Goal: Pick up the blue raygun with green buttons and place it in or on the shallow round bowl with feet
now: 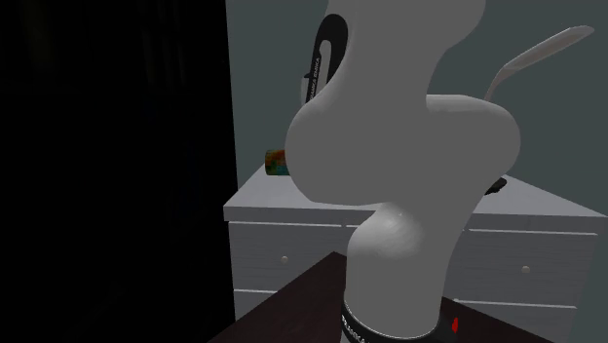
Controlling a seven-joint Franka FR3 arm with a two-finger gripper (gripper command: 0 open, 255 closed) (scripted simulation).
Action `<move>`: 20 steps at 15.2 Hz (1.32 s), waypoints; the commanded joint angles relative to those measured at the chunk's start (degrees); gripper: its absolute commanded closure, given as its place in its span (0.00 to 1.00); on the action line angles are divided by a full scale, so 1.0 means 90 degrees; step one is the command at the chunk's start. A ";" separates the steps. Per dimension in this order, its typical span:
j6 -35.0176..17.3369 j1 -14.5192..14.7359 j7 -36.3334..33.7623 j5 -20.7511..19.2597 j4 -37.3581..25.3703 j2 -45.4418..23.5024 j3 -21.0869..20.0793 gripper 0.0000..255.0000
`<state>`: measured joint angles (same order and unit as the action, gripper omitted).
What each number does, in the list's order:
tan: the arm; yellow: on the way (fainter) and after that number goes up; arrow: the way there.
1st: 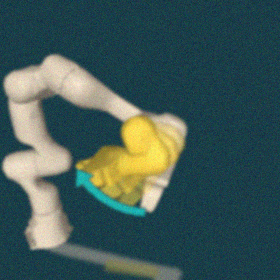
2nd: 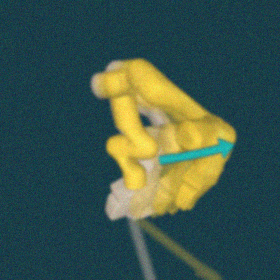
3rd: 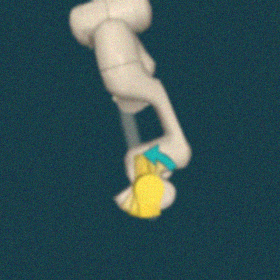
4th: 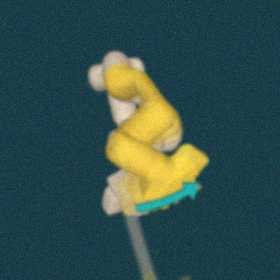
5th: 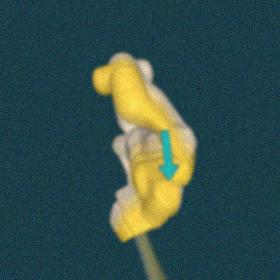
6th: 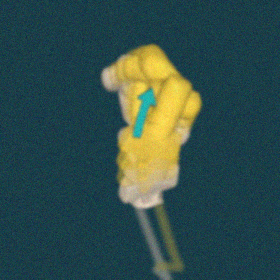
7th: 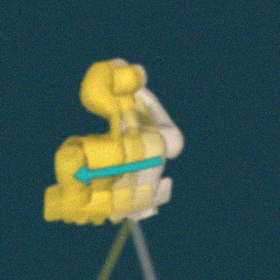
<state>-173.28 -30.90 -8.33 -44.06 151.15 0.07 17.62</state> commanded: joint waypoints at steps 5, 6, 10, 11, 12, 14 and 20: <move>-0.0002 -0.0002 0.0008 0.0005 0.0003 -0.0008 0.0002 1.00; 0.0002 0.0000 -0.0003 -0.0002 0.0003 -0.0006 -0.0001 1.00; 0.0367 0.0095 0.0599 0.0646 0.0068 0.0411 -0.0034 1.00; 0.0463 0.0127 0.0717 0.0772 0.0074 0.0511 -0.0031 1.00; 0.0561 0.0161 0.0826 0.0887 0.0076 0.0610 -0.0025 1.00; 0.0760 0.0228 0.1014 0.1085 0.0070 0.0802 -0.0007 1.00; 0.1373 0.0409 0.1426 0.1504 -0.0012 0.1334 0.0040 1.00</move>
<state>-161.76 -27.43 4.20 -30.93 151.15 11.39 18.03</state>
